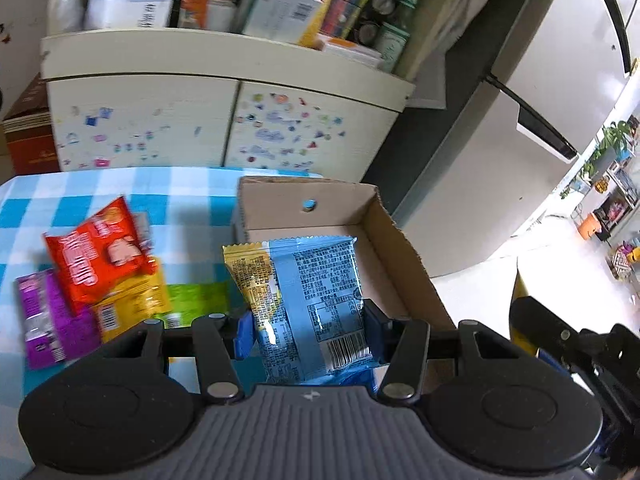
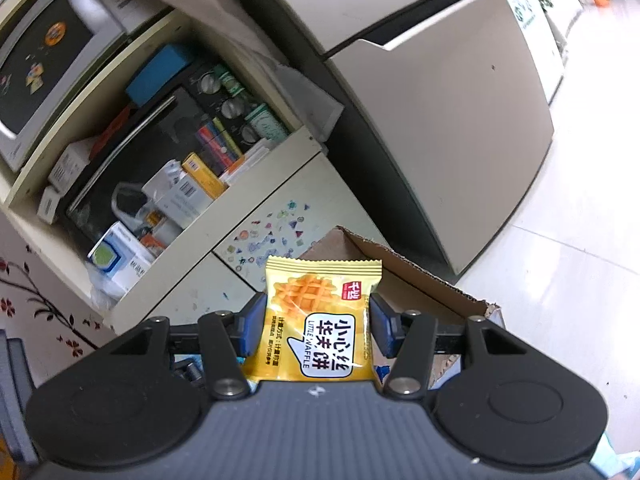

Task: Organize snacks
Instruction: 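Carry the light blue pack into the box while the right tool drops the yellow pack in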

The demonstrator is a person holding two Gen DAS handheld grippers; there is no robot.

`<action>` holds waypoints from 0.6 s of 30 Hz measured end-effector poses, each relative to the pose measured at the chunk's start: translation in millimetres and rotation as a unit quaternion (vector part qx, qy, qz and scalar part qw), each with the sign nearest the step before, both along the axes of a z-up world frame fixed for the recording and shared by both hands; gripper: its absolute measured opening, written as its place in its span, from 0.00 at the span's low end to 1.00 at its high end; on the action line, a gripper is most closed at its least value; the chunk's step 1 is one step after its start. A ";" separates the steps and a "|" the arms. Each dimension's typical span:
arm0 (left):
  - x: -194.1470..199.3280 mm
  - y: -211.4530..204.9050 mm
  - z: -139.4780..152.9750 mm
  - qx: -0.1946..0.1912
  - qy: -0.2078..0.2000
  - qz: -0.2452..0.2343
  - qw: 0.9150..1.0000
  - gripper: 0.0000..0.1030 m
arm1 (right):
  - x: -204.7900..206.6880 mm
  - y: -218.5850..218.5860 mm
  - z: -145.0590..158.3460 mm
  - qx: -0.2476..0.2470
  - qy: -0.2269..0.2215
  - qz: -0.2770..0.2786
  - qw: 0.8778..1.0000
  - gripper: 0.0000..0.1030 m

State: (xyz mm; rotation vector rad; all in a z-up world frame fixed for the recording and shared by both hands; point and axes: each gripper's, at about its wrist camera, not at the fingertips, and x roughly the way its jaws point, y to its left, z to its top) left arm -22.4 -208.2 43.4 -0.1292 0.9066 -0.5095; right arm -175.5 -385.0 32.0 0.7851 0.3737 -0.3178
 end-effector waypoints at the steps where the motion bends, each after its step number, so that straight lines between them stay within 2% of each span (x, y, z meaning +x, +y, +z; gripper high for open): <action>1: 2.7 -5.9 -1.5 0.002 0.002 -0.003 1.000 0.56 | 1.1 -2.3 -2.0 0.006 0.003 -0.004 1.000 0.53; 5: 11.5 -28.1 -7.2 0.016 0.001 -0.019 1.000 0.57 | 10.4 -11.1 -11.7 0.033 0.015 -0.013 0.999 0.54; 7: 14.4 -35.1 -8.9 0.021 0.000 -0.019 1.000 0.64 | 15.4 -13.1 -15.9 0.040 0.022 -0.024 0.999 0.56; 9: 16.4 -37.7 -8.4 0.023 -0.002 -0.014 1.000 0.80 | 17.8 -15.1 -19.3 0.048 0.025 -0.030 0.998 0.59; 11: 17.2 -38.2 -5.7 0.026 -0.009 -0.012 1.000 0.86 | 20.8 -15.9 -21.6 0.057 0.027 -0.033 0.997 0.71; 12: 17.8 -37.2 -3.3 0.028 -0.012 -0.014 0.999 0.88 | 21.3 -15.4 -21.7 0.059 0.027 -0.034 0.997 0.75; 18: 19.9 -21.3 11.9 0.056 -0.028 -0.030 0.998 0.92 | 22.0 -10.5 -17.3 0.043 0.012 -0.023 0.999 0.77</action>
